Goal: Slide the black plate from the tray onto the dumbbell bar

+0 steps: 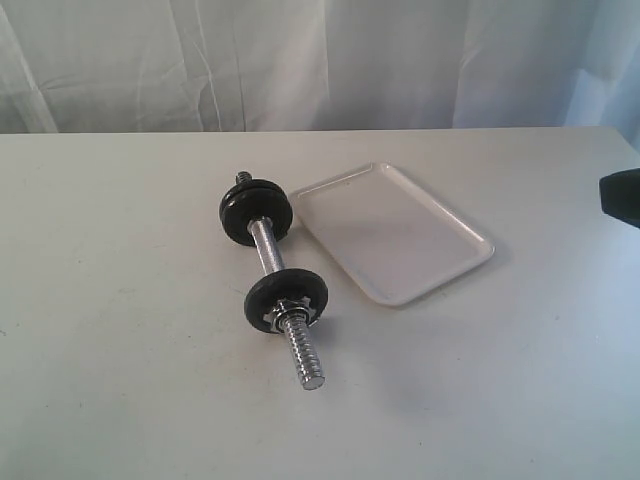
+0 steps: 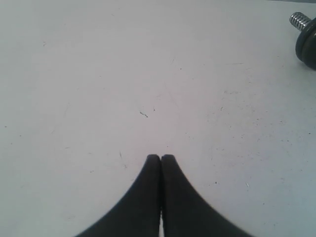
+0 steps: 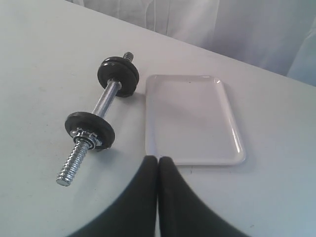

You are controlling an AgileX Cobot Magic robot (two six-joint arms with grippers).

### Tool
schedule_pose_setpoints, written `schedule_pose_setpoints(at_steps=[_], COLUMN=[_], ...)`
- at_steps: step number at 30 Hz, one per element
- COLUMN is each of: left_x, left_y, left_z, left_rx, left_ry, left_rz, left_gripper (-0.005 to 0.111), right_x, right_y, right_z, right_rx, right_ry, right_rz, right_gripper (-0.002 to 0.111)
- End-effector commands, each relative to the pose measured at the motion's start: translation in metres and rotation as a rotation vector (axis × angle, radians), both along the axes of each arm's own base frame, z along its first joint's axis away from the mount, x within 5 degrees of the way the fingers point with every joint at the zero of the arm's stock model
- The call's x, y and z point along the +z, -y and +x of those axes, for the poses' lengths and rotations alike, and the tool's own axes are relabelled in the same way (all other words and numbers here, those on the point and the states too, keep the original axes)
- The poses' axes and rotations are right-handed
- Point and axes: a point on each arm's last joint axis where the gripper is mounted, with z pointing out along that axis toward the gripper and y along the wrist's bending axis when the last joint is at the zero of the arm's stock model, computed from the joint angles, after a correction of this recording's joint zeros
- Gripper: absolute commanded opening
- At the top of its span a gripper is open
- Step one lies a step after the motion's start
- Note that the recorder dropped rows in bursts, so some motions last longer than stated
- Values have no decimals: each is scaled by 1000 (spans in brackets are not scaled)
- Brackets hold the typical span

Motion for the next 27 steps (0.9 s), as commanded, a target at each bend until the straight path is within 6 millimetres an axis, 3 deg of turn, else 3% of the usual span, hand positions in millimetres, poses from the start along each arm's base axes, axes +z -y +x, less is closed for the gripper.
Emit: schedule_pose_setpoints(at_steps=[1,7,9,11,18,21,27], left_x=[-1,-1,-1,-1,-1,-1,-1], left_y=[0,0,0,0,0,0,0], left_z=[0,0,0,0,0,0,0], left_rx=[5,5,5,4,4,4,4], left_ry=[3,3,3,3,3,3,3], left_rz=[-7,-7,-7,-4,-4,-4,-4], left_gripper=[0,0,0,0,0,0,0], right_x=[0,0,-18,-57,-143,-157,-166], right_y=[1,7,12,20,29,30,31], right_z=[0,-2,-6,-9,-26,-29,-31], right_rx=[-11,-64,-126,-216,-312,-312,-338], right_ry=[5,99,153,215,150,125,71], right_rz=[9,-13,32,76,126,104,133], right_gripper=[0,0,0,0,0,0,0])
